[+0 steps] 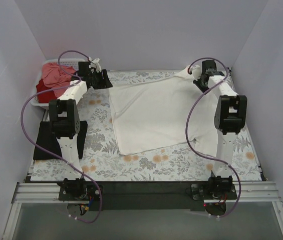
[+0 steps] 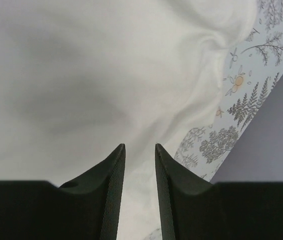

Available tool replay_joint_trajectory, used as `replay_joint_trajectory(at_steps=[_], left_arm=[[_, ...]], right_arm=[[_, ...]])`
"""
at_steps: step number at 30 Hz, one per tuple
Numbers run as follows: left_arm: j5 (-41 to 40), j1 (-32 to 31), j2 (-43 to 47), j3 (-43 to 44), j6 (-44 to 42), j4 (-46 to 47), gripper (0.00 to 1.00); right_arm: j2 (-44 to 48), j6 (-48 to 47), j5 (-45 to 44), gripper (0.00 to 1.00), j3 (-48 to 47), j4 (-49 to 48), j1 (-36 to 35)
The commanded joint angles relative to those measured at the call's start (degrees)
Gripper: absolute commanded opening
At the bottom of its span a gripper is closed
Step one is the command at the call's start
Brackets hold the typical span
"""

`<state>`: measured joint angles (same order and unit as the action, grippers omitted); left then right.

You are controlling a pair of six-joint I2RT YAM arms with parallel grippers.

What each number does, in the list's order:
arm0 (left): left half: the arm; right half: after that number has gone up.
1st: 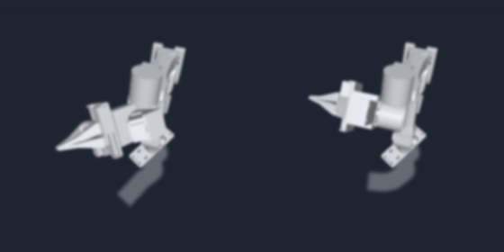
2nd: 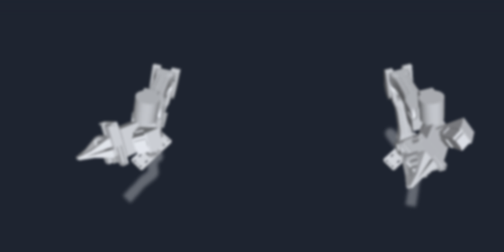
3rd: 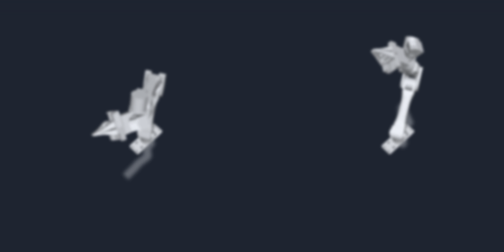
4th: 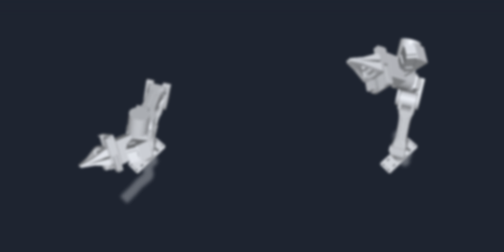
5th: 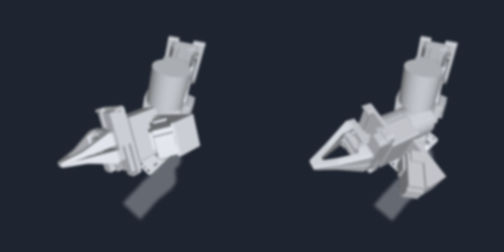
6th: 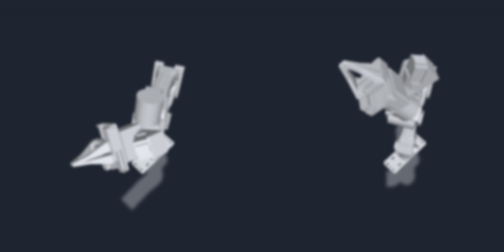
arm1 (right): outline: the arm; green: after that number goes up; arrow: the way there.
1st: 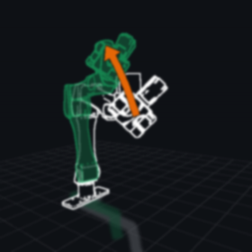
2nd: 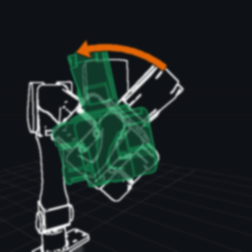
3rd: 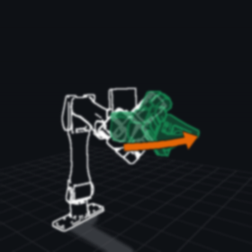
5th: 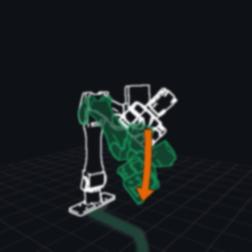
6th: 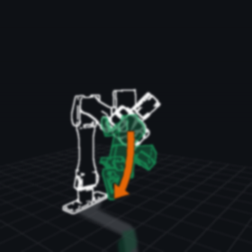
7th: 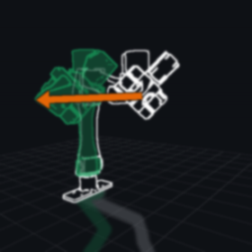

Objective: Fold and stack the t-shirts
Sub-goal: Flatten the tshirt out

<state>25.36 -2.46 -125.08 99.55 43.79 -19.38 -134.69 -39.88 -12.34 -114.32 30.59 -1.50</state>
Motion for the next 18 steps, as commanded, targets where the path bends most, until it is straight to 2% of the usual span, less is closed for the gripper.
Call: replay_joint_trajectory(at_steps=[1, 5, 8, 15, 18], left_arm=[[1.97, 0.0, -2.44, 7.23, 1.99, 1.09, 0.47], [0.74, 0.0, -7.01, 11.28, 4.19, 4.85, 0.42], [0.21, -0.09, -9.3, 14.79, 4.72, 5.84, 0.39], [-3.47, -0.18, -13.61, 17.0, 2.53, 5.84, 0.36], [-5.23, -0.18, -14.49, 16.91, 1.04, 6.19, 0.43]], right_arm=[[16.19, -1.95, 8.89, 0.37, 8.29, 0.17, -5.96], [27.35, -0.3, 14.61, 0.36, 20.52, 0.96, -16.31], [30.53, 1.9, 17.68, 0.35, 26.16, 2.28, -23.1], [31.42, 5.07, 25.43, 0.33, 31.61, 4.39, -35.67], [29.93, 6.21, 26.92, 0.32, 32.49, 4.22, -39.98]])
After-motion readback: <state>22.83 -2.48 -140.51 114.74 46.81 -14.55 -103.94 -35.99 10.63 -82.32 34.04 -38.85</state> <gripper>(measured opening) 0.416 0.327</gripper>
